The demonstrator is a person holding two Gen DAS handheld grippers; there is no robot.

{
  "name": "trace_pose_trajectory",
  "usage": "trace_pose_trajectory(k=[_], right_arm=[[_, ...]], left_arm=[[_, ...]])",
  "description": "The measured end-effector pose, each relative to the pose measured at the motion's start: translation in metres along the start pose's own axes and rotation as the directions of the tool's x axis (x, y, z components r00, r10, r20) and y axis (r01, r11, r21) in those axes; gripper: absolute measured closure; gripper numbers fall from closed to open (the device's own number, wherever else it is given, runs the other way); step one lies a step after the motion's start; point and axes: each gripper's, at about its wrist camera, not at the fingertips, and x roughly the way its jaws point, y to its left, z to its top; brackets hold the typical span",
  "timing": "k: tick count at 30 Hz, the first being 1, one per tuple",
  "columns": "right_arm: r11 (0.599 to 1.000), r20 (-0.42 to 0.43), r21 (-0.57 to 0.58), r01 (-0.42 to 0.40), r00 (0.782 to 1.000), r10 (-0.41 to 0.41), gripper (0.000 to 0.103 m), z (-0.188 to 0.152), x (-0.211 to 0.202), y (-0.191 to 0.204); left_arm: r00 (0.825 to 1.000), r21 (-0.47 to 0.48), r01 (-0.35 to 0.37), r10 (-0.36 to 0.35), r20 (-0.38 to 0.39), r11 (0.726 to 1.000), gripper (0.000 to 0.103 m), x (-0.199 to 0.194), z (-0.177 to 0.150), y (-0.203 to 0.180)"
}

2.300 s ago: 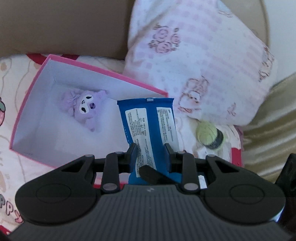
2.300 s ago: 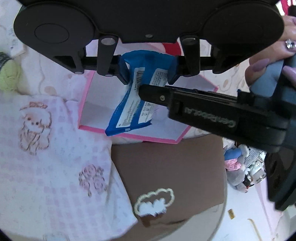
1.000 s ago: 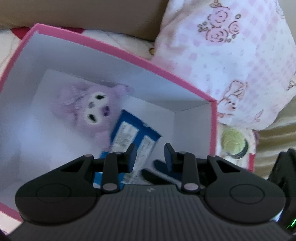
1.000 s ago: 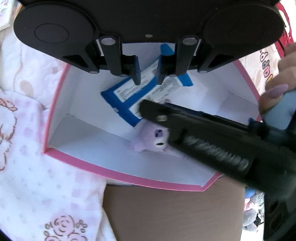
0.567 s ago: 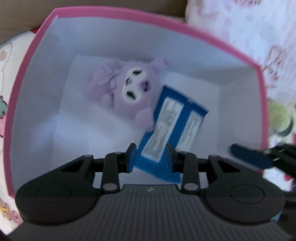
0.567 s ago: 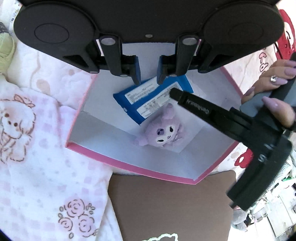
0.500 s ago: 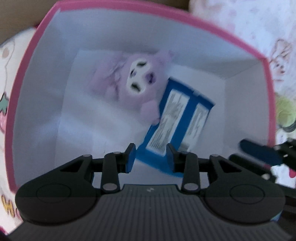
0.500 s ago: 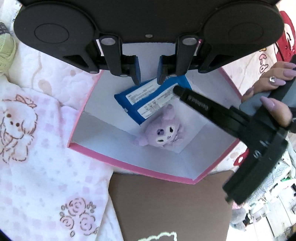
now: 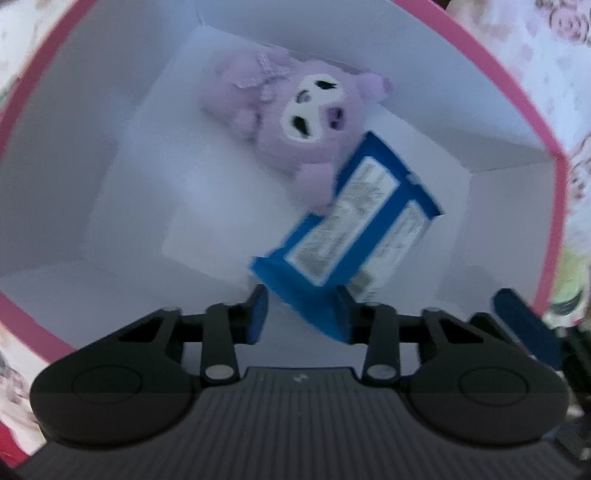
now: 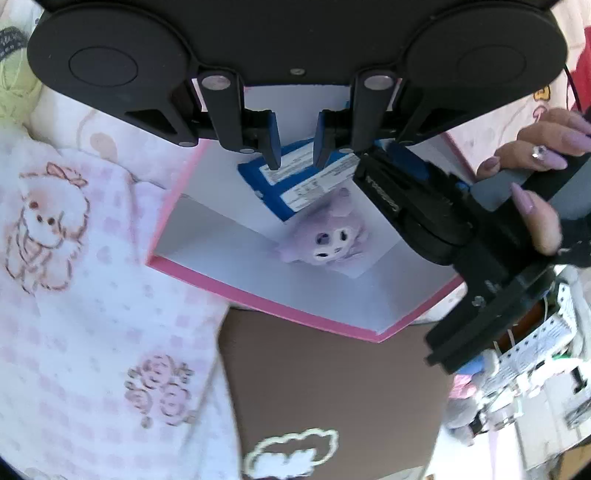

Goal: Organize objects
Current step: 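Open both grippers to drop the snack packet beside the plush toy, then withdraw both tools up and away from the pink box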

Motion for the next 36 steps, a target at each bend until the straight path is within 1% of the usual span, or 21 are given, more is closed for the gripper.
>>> trace_pose_trajectory(k=[3, 6, 9, 12, 13, 15, 17, 20, 22, 26, 28, 29, 30, 31, 32, 33, 35, 36], right_arm=[[1.000, 0.020, 0.009, 0.014, 1.000, -0.014, 0.081, 0.000, -0.003, -0.007], [0.998, 0.084, -0.053, 0.030, 0.996, -0.026, 0.081, -0.003, -0.013, -0.002], [0.997, 0.080, -0.069, 0.024, 0.997, -0.018, 0.081, -0.004, -0.015, 0.001], [0.999, 0.085, -0.040, 0.021, 0.996, -0.018, 0.081, -0.004, -0.016, -0.003], [0.999, 0.084, -0.029, 0.014, 0.996, -0.012, 0.081, -0.004, -0.016, -0.006], [1.000, 0.066, -0.012, 0.015, 0.998, -0.014, 0.081, -0.005, -0.015, -0.009], [1.000, 0.046, -0.018, 0.019, 0.999, -0.018, 0.081, -0.007, -0.015, -0.010], [1.000, 0.040, -0.009, 0.016, 0.999, -0.016, 0.080, -0.009, -0.020, -0.008], [1.000, 0.033, 0.002, 0.005, 0.999, -0.005, 0.076, -0.008, -0.024, -0.005], [1.000, -0.016, 0.010, 0.002, 1.000, -0.002, 0.073, -0.004, -0.022, 0.000], [1.000, -0.032, 0.020, -0.007, 0.999, 0.008, 0.067, 0.000, -0.025, 0.001], [1.000, -0.036, 0.020, -0.010, 0.999, 0.011, 0.066, 0.001, -0.027, 0.002], [1.000, -0.038, 0.017, -0.009, 0.999, 0.010, 0.063, 0.003, -0.029, 0.004], [1.000, -0.041, 0.011, -0.004, 0.999, 0.005, 0.060, 0.005, -0.032, 0.006], [1.000, -0.045, 0.006, 0.001, 0.999, -0.001, 0.059, 0.006, -0.034, 0.008], [1.000, -0.048, 0.000, 0.009, 0.999, -0.009, 0.058, 0.009, -0.037, 0.009], [1.000, -0.056, -0.004, 0.013, 0.998, -0.013, 0.055, 0.013, -0.043, 0.012], [1.000, -0.055, -0.001, 0.011, 0.998, -0.011, 0.051, 0.015, -0.047, 0.013]], left_arm=[[1.000, -0.038, 0.024, -0.024, 0.004, 0.999, 0.070, 0.001, 0.001, -0.003], [0.998, -0.069, 0.062, -0.061, 0.015, 0.996, 0.071, 0.003, 0.000, -0.006], [0.995, -0.097, 0.086, -0.081, 0.052, 0.992, 0.072, 0.002, 0.000, -0.012], [0.988, -0.200, 0.144, -0.131, 0.079, 0.969, 0.074, 0.002, 0.000, -0.013], [0.985, -0.206, 0.167, -0.155, 0.075, 0.964, 0.074, 0.001, 0.000, -0.017], [0.984, -0.180, 0.176, -0.168, 0.061, 0.968, 0.074, -0.001, -0.002, -0.025], [0.985, -0.140, 0.166, -0.158, 0.064, 0.976, 0.074, -0.008, -0.006, -0.033], [0.983, -0.072, 0.156, -0.148, 0.106, 0.985, 0.074, -0.025, -0.011, -0.039], [0.982, -0.025, 0.142, -0.138, 0.131, 0.990, 0.074, -0.039, -0.016, -0.042], [0.981, 0.073, 0.087, -0.098, 0.166, 0.994, 0.074, -0.063, -0.032, -0.052], [0.981, 0.106, 0.071, -0.088, 0.173, 0.992, 0.074, -0.075, -0.038, -0.053], [0.981, 0.115, 0.077, -0.096, 0.169, 0.990, 0.074, -0.082, -0.037, -0.052], [0.980, 0.118, 0.089, -0.108, 0.169, 0.989, 0.073, -0.084, -0.028, -0.060], [0.978, 0.123, 0.098, -0.118, 0.172, 0.988, 0.073, -0.088, -0.031, -0.058], [0.977, 0.135, 0.097, -0.120, 0.178, 0.986, 0.072, -0.094, -0.035, -0.057], [0.975, 0.147, 0.089, -0.117, 0.189, 0.985, 0.071, -0.097, -0.038, -0.058], [0.971, 0.181, 0.047, -0.087, 0.222, 0.982, 0.070, -0.114, -0.047, -0.056], [0.969, 0.198, 0.032, -0.079, 0.233, 0.980, 0.070, -0.116, -0.048, -0.055]])
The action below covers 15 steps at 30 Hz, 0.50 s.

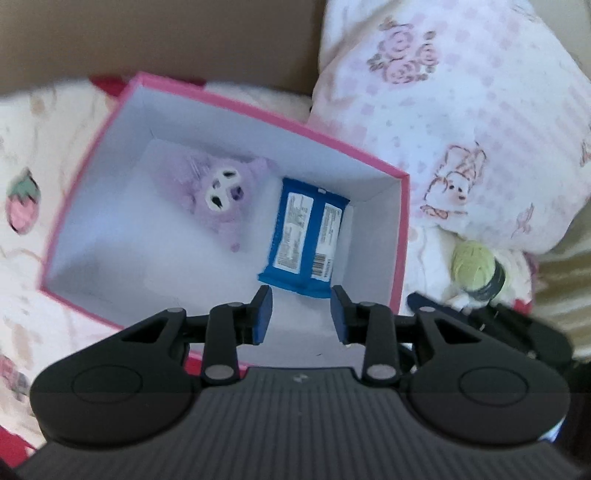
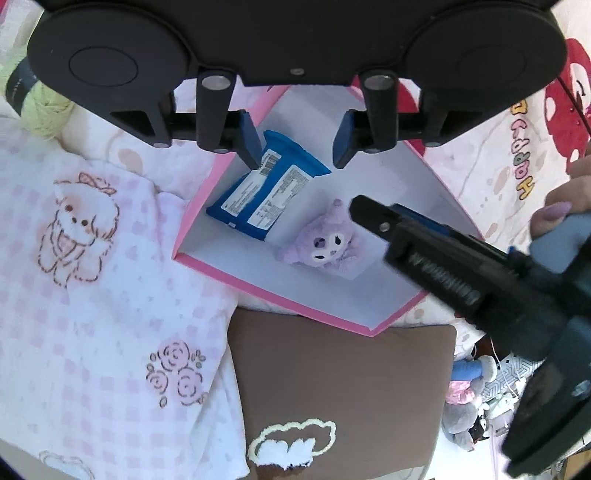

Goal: Organize objects
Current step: 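Withdraw both tools up and away from the pink box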

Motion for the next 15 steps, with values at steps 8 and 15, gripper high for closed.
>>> trace_pose_trajectory(k=[8, 15], right_arm=[[0.999, 0.016, -0.048, 0.005, 1.000, -0.004, 0.044, 0.005, -0.038, 0.016], [1.000, 0.021, -0.003, -0.016, 1.000, 0.016, 0.036, -0.005, -0.082, 0.026]], left_arm=[[0.996, 0.040, -0.084, 0.084, -0.012, 0.996, 0.055, -0.043, -0.019, -0.014], [0.994, 0.171, -0.108, 0.107, 0.015, 0.979, 0.046, -0.093, -0.050, -0.037]])
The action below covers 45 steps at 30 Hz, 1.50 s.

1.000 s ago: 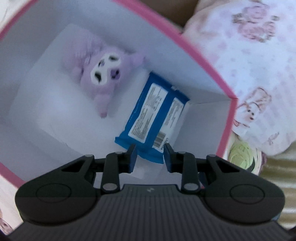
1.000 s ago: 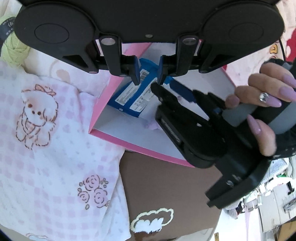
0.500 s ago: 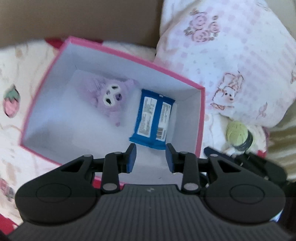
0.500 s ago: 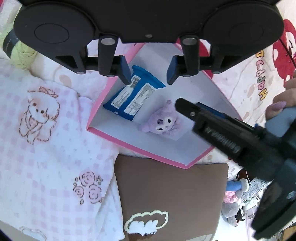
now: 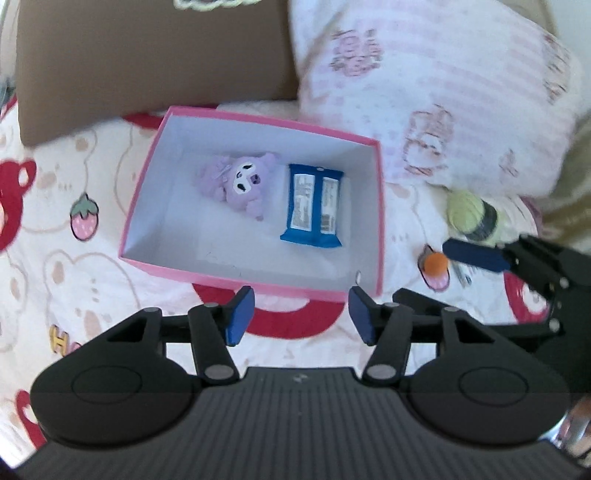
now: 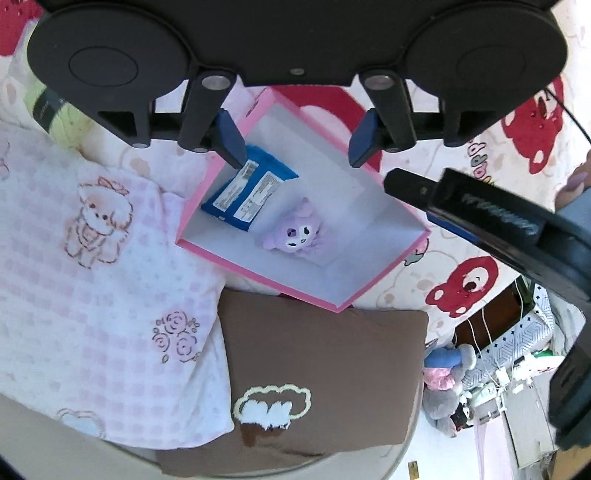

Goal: Organize objects
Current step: 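Withdraw both tools up and away from the pink box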

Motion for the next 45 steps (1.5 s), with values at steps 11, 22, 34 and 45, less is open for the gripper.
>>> trace_pose_trajectory(k=[11, 22, 34, 45], right_arm=[[0.997, 0.006, 0.002, 0.078, 0.997, -0.078, 0.023, -0.029, -0.052, 0.012], [0.989, -0.007, 0.020, 0.149, 0.989, -0.149, 0.014, -0.055, -0.093, 0.019], [0.982, -0.035, 0.008, 0.188, 0.982, -0.187, 0.014, -0.109, -0.107, 0.004], [0.974, -0.097, 0.042, 0.224, 0.971, -0.219, 0.014, -0.161, -0.088, -0.028]], left_arm=[[0.998, 0.104, 0.058, -0.059, 0.011, 0.993, 0.030, -0.051, -0.038, -0.025], [0.994, 0.181, 0.103, -0.106, 0.009, 0.978, 0.006, -0.069, -0.071, -0.059], [0.992, 0.237, 0.116, -0.103, -0.067, 0.965, 0.005, -0.053, -0.098, -0.092], [0.983, 0.265, 0.107, -0.062, -0.175, 0.958, 0.005, -0.003, -0.105, -0.116]])
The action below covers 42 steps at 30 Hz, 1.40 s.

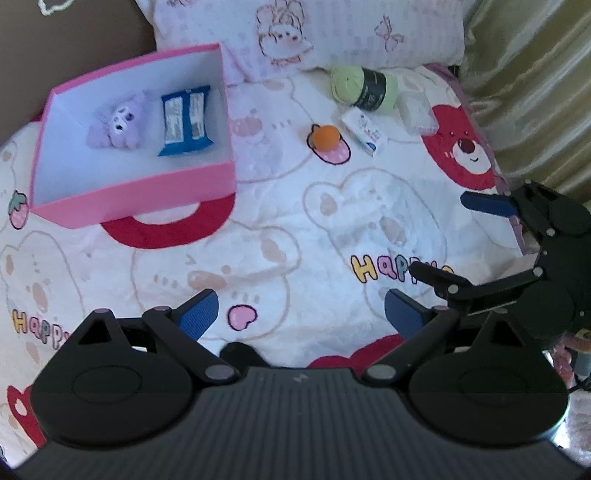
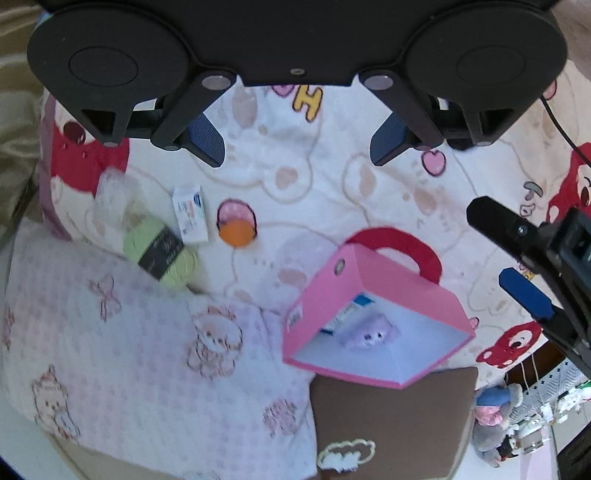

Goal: Organize objects
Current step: 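Withdraw both tools up and away from the pink box, then move the left tool toward the orange egg-shaped sponge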

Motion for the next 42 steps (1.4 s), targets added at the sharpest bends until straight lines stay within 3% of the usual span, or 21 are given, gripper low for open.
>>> trace_pose_trajectory(k=[3, 10, 15, 19, 23, 27, 31, 37, 42], right_arm=[[1.000, -0.006, 0.026, -0.005, 1.000, 0.005, 0.014, -0.010, 0.008, -0.010], [0.995, 0.041, 0.091, -0.037, 0.999, 0.033, 0.014, -0.022, 0.030, -0.040], [0.990, 0.093, 0.137, -0.026, 0.996, 0.014, 0.014, -0.026, 0.051, -0.056], [0.995, 0.115, 0.099, 0.001, 0.993, -0.012, 0.014, -0.027, 0.072, -0.057], [1.000, 0.151, -0.010, 0.020, 0.988, -0.018, 0.014, -0.026, 0.088, -0.049], [0.995, 0.190, -0.065, 0.077, 0.980, -0.064, 0.014, -0.018, 0.107, -0.044], [0.989, 0.186, -0.126, 0.076, 0.981, -0.052, 0.014, -0.010, 0.125, -0.040], [0.991, 0.244, -0.120, 0.059, 0.969, -0.028, 0.014, 0.005, 0.155, -0.045], [1.000, 0.268, -0.020, 0.013, 0.963, -0.008, 0.015, 0.010, 0.179, -0.062]], left_arm=[[1.000, 0.002, 0.007, -0.007, -0.017, 1.000, 0.005, 0.016, 0.005, -0.005], [1.000, 0.042, -0.011, 0.010, 0.022, 0.999, 0.005, 0.040, 0.024, -0.018], [0.998, 0.085, 0.039, -0.043, 0.048, 0.996, 0.008, 0.052, 0.042, -0.027], [0.995, 0.092, 0.059, -0.067, 0.076, 0.994, 0.008, 0.061, 0.049, -0.032], [0.995, 0.116, 0.038, -0.049, 0.092, 0.993, 0.009, 0.076, 0.057, -0.035], [0.988, 0.128, -0.016, -0.005, 0.156, 0.992, 0.009, 0.094, 0.065, -0.037], [0.978, 0.103, -0.002, -0.019, 0.209, 0.995, 0.009, 0.111, 0.076, -0.027], [0.966, 0.054, 0.083, -0.094, 0.241, 0.995, 0.010, 0.133, 0.088, -0.017], [0.961, 0.051, 0.085, -0.095, 0.258, 0.995, 0.016, 0.149, 0.097, -0.019]])
